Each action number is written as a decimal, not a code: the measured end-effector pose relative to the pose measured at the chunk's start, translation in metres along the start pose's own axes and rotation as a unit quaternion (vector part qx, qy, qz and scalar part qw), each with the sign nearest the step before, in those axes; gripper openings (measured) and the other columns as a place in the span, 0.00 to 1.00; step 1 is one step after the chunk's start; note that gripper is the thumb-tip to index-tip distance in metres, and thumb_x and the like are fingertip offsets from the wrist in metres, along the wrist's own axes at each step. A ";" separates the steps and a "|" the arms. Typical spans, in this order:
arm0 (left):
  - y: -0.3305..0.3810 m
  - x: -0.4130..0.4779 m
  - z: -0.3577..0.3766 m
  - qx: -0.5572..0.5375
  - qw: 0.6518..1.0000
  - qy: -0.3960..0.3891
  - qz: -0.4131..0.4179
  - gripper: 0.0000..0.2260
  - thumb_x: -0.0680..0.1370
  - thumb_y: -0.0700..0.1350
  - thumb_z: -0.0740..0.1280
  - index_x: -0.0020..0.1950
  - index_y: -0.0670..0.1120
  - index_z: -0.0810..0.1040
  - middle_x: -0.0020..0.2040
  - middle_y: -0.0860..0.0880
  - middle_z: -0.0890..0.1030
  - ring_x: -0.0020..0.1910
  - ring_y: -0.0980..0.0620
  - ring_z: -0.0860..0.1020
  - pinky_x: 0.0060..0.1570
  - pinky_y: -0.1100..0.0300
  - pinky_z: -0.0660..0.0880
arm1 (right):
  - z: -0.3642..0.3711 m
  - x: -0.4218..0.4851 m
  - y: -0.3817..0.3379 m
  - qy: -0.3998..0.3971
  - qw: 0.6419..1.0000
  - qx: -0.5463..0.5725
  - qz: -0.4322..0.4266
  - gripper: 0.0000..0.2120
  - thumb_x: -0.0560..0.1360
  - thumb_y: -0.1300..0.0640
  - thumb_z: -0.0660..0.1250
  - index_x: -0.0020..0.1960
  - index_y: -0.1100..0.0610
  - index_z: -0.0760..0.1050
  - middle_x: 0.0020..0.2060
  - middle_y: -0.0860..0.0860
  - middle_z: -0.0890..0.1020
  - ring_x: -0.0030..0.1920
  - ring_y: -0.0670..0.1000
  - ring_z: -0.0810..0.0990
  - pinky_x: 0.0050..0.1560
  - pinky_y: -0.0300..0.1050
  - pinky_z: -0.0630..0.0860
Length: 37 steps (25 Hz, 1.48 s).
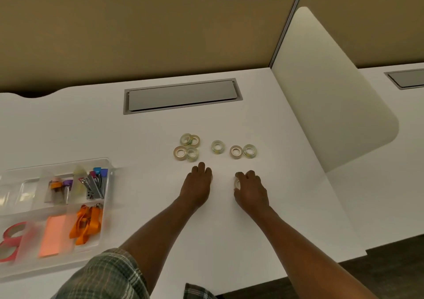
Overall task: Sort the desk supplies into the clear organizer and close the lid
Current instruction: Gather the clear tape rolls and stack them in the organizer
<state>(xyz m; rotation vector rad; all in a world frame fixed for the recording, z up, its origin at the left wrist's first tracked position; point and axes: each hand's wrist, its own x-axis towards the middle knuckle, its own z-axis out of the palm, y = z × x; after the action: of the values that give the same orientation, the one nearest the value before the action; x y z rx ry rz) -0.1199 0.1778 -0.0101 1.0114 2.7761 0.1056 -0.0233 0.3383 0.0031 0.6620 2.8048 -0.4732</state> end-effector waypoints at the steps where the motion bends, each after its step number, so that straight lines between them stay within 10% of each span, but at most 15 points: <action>1: -0.003 -0.005 0.000 -0.006 1.000 -0.004 -0.005 0.16 0.72 0.31 0.60 0.59 0.39 0.73 0.58 0.40 0.71 0.49 0.41 0.73 0.37 0.53 0.66 | 0.001 -0.002 -0.006 -0.010 1.000 0.012 0.001 0.21 0.75 0.54 0.64 0.67 0.53 0.69 0.58 0.54 0.71 0.58 0.56 0.73 0.50 0.50 0.77; 7: -0.038 -0.037 -0.006 -0.150 0.987 -0.013 -0.059 0.19 0.68 0.42 0.67 0.58 0.42 0.69 0.53 0.46 0.73 0.50 0.44 0.73 0.39 0.57 0.66 | 0.008 -0.006 -0.064 -0.007 0.976 0.210 0.052 0.18 0.76 0.52 0.66 0.64 0.55 0.75 0.55 0.56 0.80 0.56 0.57 0.80 0.57 0.50 0.77; 11: -0.069 -0.059 -0.028 -0.362 0.921 0.020 -0.146 0.19 0.70 0.48 0.69 0.59 0.47 0.71 0.48 0.51 0.74 0.45 0.50 0.74 0.43 0.58 0.68 | 0.008 -0.008 -0.121 -0.073 0.863 0.478 0.146 0.10 0.75 0.54 0.62 0.51 0.51 0.81 0.45 0.54 0.84 0.40 0.53 0.82 0.46 0.51 0.81; 13: -0.092 -0.071 -0.042 -0.464 0.863 0.022 -0.199 0.13 0.74 0.49 0.65 0.58 0.51 0.75 0.44 0.52 0.76 0.44 0.51 0.76 0.43 0.57 0.72 | 0.008 -0.006 -0.153 -0.104 0.813 0.552 0.153 0.11 0.75 0.55 0.61 0.51 0.53 0.81 0.47 0.56 0.83 0.39 0.53 0.84 0.44 0.50 0.81; 18: -0.169 -0.105 -0.073 -0.744 0.582 0.008 -0.328 0.13 0.77 0.48 0.59 0.54 0.46 0.81 0.45 0.43 0.83 0.41 0.44 0.81 0.35 0.56 0.78 | 0.010 -0.003 -0.246 -0.169 0.757 0.622 0.107 0.13 0.73 0.54 0.63 0.52 0.59 0.82 0.44 0.57 0.85 0.40 0.54 0.86 0.38 0.46 0.81; 22: -0.235 -0.132 -0.086 -0.773 0.515 0.068 -0.363 0.15 0.79 0.46 0.57 0.52 0.43 0.83 0.42 0.42 0.85 0.36 0.45 0.81 0.35 0.55 0.78 | 0.022 0.000 -0.323 -0.208 0.761 0.610 0.074 0.11 0.75 0.56 0.64 0.52 0.57 0.82 0.42 0.56 0.86 0.39 0.53 0.86 0.36 0.45 0.82; 26: -0.306 -0.170 -0.092 -0.715 0.570 0.122 -0.386 0.14 0.78 0.47 0.59 0.50 0.45 0.83 0.41 0.44 0.83 0.36 0.47 0.79 0.33 0.56 0.76 | 0.040 0.001 -0.397 -0.246 0.770 0.586 0.051 0.12 0.75 0.58 0.61 0.52 0.55 0.83 0.47 0.57 0.85 0.44 0.54 0.84 0.44 0.49 0.82; 32: -0.385 -0.223 -0.079 -0.354 0.834 0.164 -0.389 0.18 0.76 0.47 0.69 0.65 0.47 0.75 0.58 0.45 0.79 0.56 0.46 0.78 0.51 0.58 0.72 | 0.076 -0.003 -0.482 -0.171 0.917 0.259 -0.250 0.19 0.77 0.57 0.65 0.68 0.54 0.73 0.60 0.55 0.79 0.57 0.52 0.79 0.58 0.48 0.76; 37: -0.408 -0.235 -0.065 -0.248 0.902 0.126 -0.329 0.26 0.75 0.45 0.70 0.72 0.46 0.69 0.61 0.44 0.77 0.58 0.43 0.78 0.55 0.51 0.74 | 0.098 0.000 -0.521 -0.078 0.899 0.039 -0.429 0.25 0.75 0.56 0.69 0.72 0.52 0.69 0.65 0.53 0.77 0.63 0.58 0.74 0.61 0.53 0.73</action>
<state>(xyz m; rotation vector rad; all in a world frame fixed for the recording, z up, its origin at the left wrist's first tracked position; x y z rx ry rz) -0.2133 -0.2862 0.0355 -0.0827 2.8988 0.8378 -0.2526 -0.1382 0.0466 -0.6384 2.7848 -0.7308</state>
